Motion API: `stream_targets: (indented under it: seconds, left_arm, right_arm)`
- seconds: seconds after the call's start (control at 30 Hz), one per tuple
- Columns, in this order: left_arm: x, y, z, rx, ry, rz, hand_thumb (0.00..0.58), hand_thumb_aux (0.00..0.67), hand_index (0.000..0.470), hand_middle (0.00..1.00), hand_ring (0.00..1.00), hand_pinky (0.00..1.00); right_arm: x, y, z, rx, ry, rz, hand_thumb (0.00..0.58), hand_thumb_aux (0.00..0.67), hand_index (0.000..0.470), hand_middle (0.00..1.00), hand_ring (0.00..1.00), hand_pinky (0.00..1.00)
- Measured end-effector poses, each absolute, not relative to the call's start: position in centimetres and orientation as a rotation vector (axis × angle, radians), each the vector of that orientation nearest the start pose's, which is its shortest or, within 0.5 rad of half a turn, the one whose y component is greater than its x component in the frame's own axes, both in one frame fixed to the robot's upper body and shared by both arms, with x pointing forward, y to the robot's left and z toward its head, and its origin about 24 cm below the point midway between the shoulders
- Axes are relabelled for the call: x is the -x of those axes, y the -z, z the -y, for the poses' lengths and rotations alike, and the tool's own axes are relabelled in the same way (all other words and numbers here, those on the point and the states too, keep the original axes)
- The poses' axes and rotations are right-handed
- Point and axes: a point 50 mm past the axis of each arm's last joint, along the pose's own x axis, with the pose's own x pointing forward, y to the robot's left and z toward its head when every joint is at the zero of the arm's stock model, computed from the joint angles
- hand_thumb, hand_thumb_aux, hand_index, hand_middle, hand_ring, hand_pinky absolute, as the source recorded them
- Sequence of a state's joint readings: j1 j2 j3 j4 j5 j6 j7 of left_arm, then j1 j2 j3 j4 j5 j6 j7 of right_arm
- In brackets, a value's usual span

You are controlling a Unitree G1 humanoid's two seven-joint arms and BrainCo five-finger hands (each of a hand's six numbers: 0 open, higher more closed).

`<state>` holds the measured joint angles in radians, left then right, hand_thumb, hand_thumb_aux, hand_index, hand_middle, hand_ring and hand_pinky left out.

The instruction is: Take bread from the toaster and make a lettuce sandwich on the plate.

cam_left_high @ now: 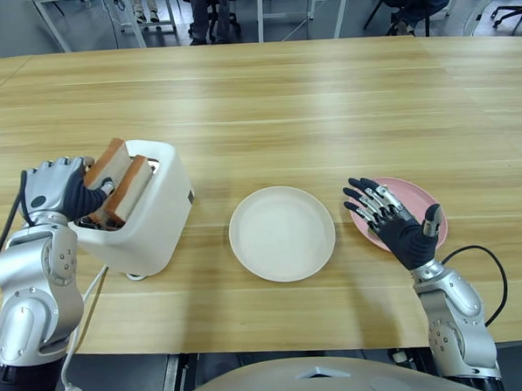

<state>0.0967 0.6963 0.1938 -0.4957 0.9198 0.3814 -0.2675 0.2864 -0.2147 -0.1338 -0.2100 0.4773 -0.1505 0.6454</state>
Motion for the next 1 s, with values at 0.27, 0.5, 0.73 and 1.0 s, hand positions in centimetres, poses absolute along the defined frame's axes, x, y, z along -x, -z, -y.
stream_targets:
  seconds: [0.27,0.5,0.73,1.0]
  left_arm:
    - [-21.7,-19.4,-26.9,-1.443,-0.446,0.115,0.580,0.670,0.460,1.00,1.00,1.00]
    - [-21.2,-22.2,-27.0,-1.371,-0.571,0.277,0.580,0.670,0.460,1.00,1.00,1.00]
    - [-19.8,-25.1,-23.3,-0.911,-0.541,0.634,0.580,0.670,0.460,1.00,1.00,1.00]
    - [-20.3,-21.1,-17.5,-0.236,-0.247,0.615,0.580,0.670,0.460,1.00,1.00,1.00]
  right_arm:
    - [-19.2,-6.2,20.5,0.018,-0.430,0.180,0.000,0.000,0.000,0.00,0.00,0.00]
    - [-22.2,-7.4,22.5,0.856,-0.213,0.202,0.000,0.000,0.000,0.00,0.00,0.00]
    - [-24.1,-8.6,27.2,1.663,0.003,0.299,0.000,0.000,0.000,0.00,0.00,0.00]
    - [-23.6,-5.6,29.7,1.925,-0.044,0.144,0.000,0.000,0.000,0.00,0.00,0.00]
